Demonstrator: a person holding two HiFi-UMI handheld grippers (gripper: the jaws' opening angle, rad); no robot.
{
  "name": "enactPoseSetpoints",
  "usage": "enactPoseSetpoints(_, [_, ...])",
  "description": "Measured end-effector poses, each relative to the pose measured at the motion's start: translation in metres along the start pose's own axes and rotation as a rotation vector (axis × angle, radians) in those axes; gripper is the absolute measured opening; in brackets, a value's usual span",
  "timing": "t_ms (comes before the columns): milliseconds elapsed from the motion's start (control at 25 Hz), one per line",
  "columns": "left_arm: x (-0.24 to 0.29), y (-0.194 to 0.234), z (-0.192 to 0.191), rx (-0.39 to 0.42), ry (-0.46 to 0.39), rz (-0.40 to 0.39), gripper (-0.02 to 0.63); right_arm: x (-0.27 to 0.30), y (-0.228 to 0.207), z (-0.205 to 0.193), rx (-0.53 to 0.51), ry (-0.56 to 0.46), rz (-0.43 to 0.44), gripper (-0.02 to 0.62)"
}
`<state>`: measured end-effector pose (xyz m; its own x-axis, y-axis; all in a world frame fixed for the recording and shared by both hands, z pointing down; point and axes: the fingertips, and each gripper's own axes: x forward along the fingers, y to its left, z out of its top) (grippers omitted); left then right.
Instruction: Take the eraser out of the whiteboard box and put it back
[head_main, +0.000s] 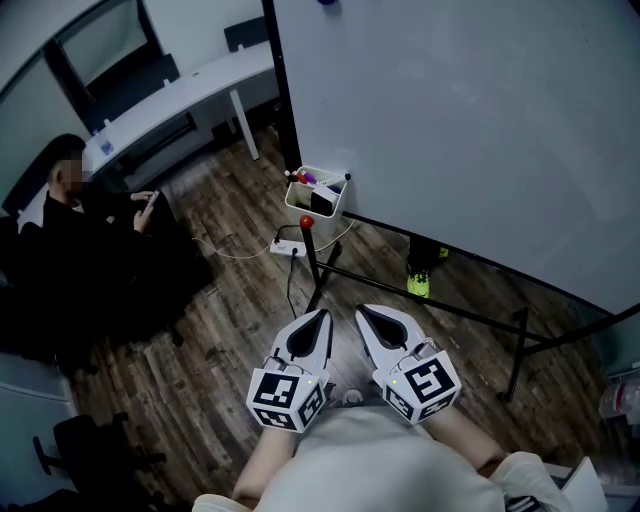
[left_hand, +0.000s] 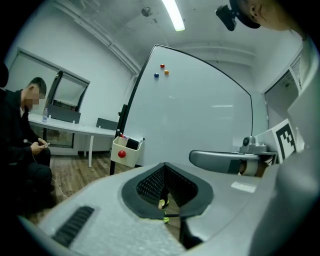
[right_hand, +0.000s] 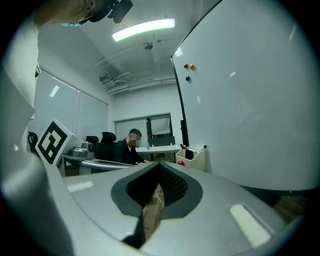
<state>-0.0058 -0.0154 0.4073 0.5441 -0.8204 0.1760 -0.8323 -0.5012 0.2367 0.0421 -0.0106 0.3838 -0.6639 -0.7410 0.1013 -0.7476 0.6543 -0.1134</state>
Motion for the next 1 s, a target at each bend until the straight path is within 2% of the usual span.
enactPoseSetpoints(480, [0.002, 0.015, 0.001, -0.021, 0.001, 0.073, 0.002, 0.02, -0.022, 0.003, -0.013, -0.001, -0.01, 0.003])
enactPoseSetpoints(1000, [0.043, 0.055, 0.014, -0.016, 0.001, 0.084, 0.002, 0.073, -0.061, 0.011, -0.013, 0.012, -0.016, 0.029])
